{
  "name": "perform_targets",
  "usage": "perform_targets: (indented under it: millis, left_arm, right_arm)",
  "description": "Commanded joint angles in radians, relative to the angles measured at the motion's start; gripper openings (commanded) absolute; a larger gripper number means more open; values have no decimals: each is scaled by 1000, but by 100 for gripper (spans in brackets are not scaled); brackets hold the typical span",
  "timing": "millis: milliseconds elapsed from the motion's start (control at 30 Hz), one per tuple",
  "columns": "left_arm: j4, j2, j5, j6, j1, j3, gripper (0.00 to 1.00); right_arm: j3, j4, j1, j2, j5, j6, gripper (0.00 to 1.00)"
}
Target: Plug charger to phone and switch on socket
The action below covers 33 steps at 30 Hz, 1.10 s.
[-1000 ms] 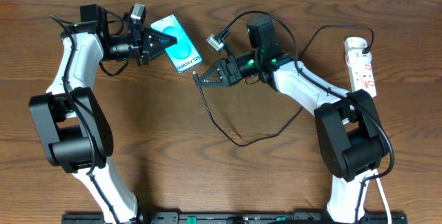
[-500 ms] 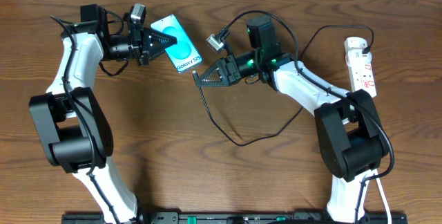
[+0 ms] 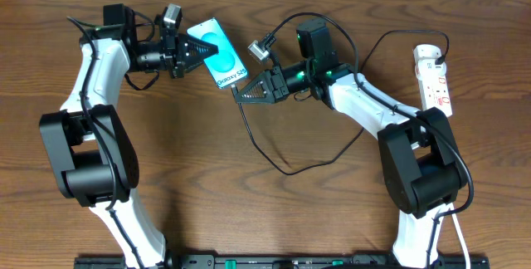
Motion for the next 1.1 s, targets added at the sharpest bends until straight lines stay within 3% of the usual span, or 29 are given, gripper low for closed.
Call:
perform_targets:
  millis: [0,1067]
  left_arm:
    - [0,-5,56,0,-1,16,7]
    - [0,-5,56,-1,-1,16,7]
  right_arm:
    - [8,-3,18,1,-4,-16,1]
    - [8,-3,-10,1,-12,-27,1]
